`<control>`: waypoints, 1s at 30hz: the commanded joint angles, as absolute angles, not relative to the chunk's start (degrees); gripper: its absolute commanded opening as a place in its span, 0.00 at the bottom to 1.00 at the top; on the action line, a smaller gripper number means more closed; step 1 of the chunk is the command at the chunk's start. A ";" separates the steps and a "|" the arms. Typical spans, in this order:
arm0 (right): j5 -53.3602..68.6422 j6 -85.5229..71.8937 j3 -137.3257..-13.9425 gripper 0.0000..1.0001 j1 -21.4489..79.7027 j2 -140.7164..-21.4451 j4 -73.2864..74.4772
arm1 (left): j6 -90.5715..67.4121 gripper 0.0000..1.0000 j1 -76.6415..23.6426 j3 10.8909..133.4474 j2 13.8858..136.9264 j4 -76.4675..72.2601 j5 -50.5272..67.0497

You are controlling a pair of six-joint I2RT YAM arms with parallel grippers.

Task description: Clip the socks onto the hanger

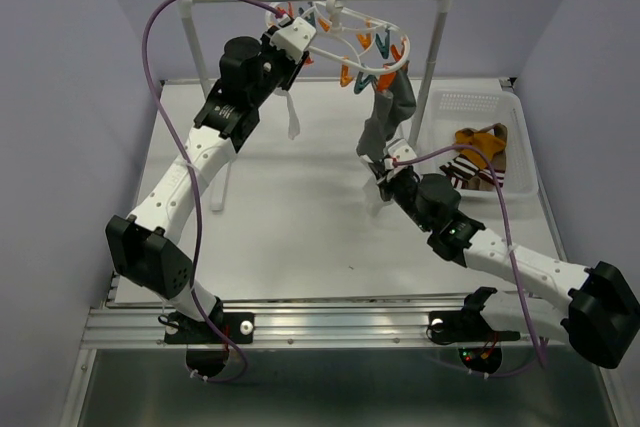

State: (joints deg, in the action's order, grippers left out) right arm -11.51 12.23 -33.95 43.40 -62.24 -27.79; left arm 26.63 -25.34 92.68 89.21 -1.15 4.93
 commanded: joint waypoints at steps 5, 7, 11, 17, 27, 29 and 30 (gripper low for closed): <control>-10.72 13.36 -36.30 0.01 43.07 -62.67 -29.62 | 31.37 0.52 -23.29 90.36 86.57 -6.06 12.04; -10.37 13.53 -36.39 0.01 43.07 -62.75 -29.71 | 31.38 0.52 -23.12 89.21 86.13 -7.38 11.78; -9.67 13.80 -36.56 0.01 43.07 -63.02 -29.88 | 31.46 0.51 -22.33 89.12 86.22 -8.00 13.44; -9.40 13.89 -36.74 0.01 43.07 -63.19 -29.97 | 32.78 0.48 -21.27 88.86 85.96 -8.61 15.81; -9.14 14.33 -37.00 0.01 43.07 -63.81 -30.32 | 33.22 0.15 -20.65 89.74 86.13 -8.09 19.68; -9.14 14.41 -37.09 0.01 43.07 -63.90 -30.32 | 33.05 0.13 -20.66 89.39 85.61 -8.17 20.56; -9.14 14.41 -37.09 0.01 43.07 -63.98 -30.41 | 33.05 0.10 -20.65 89.30 85.34 -8.26 20.65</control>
